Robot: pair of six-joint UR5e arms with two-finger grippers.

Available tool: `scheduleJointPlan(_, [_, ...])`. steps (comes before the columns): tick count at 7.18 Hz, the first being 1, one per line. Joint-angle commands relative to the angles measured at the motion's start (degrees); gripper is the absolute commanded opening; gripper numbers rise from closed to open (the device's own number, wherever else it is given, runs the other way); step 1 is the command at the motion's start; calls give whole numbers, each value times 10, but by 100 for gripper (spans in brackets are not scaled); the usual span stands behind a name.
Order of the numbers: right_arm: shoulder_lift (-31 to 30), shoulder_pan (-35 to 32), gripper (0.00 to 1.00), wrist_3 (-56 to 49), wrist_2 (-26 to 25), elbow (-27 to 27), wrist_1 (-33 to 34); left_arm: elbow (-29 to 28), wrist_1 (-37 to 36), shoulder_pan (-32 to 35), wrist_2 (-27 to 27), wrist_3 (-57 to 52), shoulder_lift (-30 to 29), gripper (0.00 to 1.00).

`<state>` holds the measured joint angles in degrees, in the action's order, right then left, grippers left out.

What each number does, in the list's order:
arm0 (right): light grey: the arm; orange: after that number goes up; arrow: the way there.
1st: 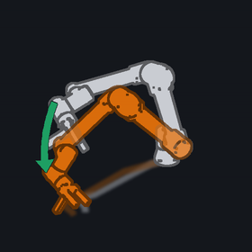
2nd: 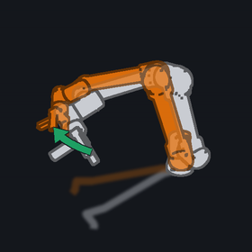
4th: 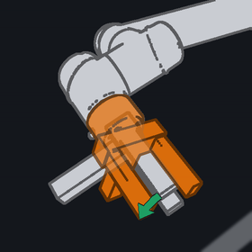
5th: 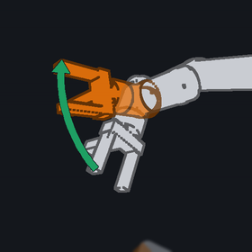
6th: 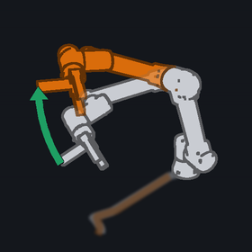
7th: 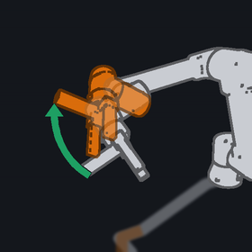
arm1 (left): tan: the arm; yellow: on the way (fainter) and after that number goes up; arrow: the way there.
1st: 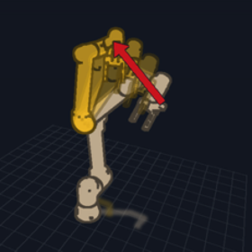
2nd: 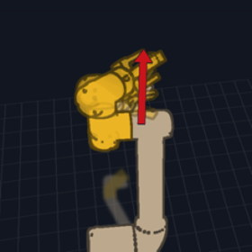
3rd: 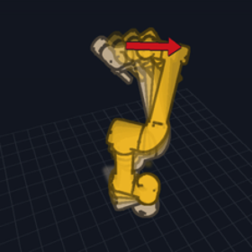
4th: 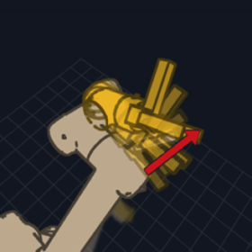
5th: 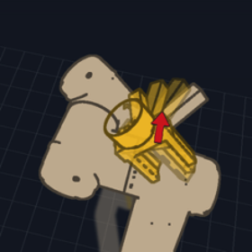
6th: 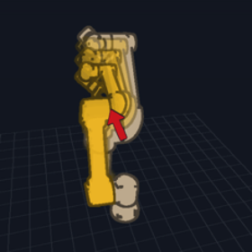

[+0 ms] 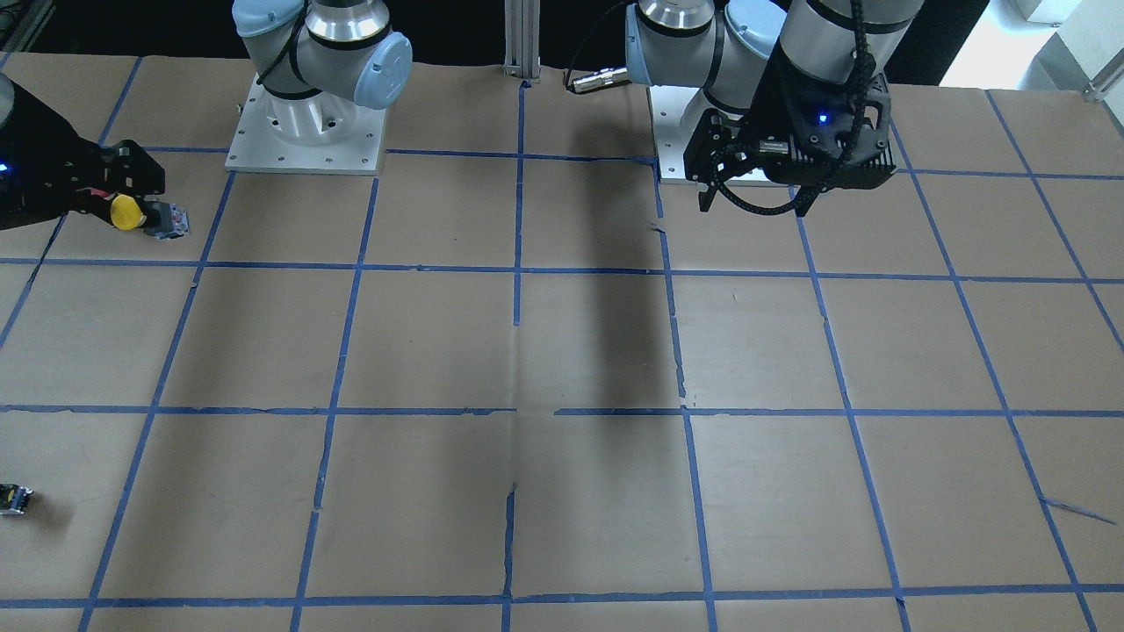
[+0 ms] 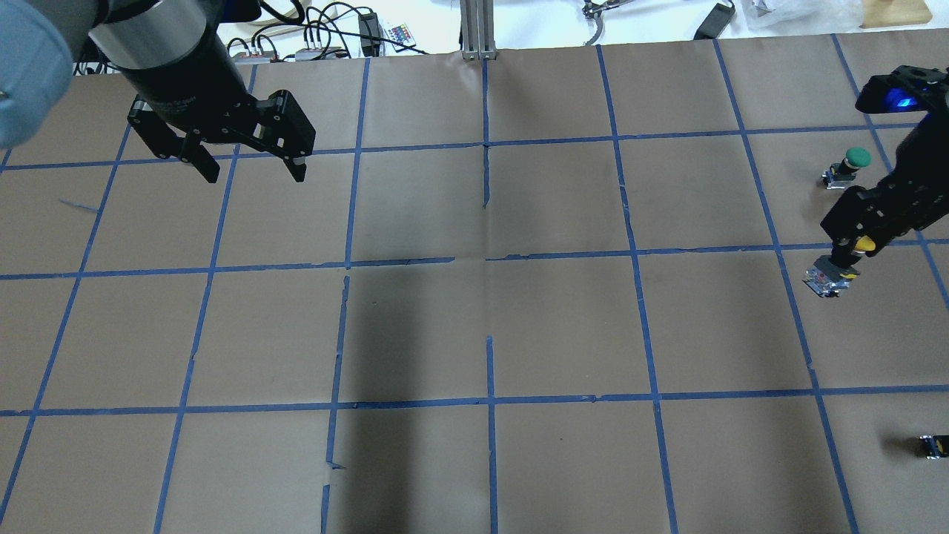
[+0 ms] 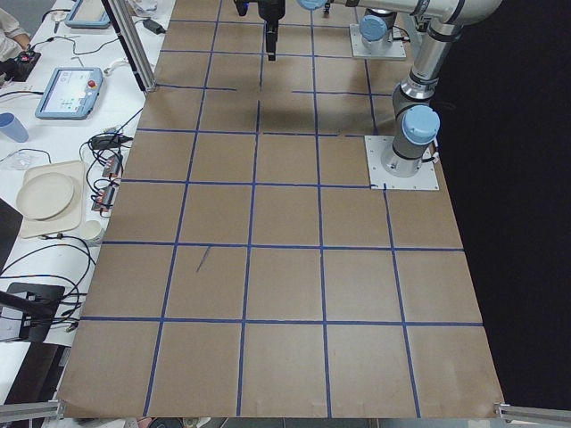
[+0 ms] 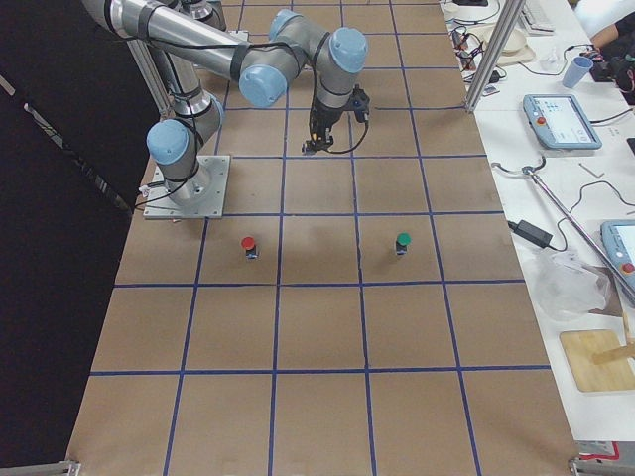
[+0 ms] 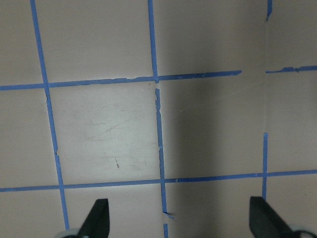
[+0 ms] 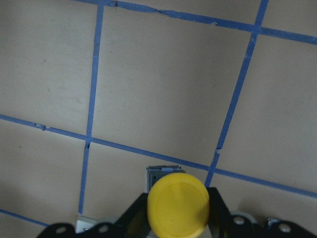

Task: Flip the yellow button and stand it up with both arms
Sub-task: 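Lower the button upright with the right gripper onto the table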

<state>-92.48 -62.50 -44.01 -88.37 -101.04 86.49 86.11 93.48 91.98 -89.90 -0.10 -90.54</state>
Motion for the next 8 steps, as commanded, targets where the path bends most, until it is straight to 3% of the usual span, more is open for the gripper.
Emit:
scheduleJointPlan(1, [-1,61,16,-268,-2,-64,146,13,-17,-3,23,2,7,100])
scheduleJointPlan(2, [0,81,16,-361,0,-103,227,6,-17,-9,23,2,2,100])
scheduleJointPlan(4, [0,126,13,-515,23,-159,306,3,-12,-8,10,3,3,100])
scheduleJointPlan(5, [2,154,13,-551,55,-167,311,5,-8,-8,9,3,3,100])
scheduleJointPlan(8, [31,196,13,-667,60,-168,318,3,-8,-4,10,13,-2,100])
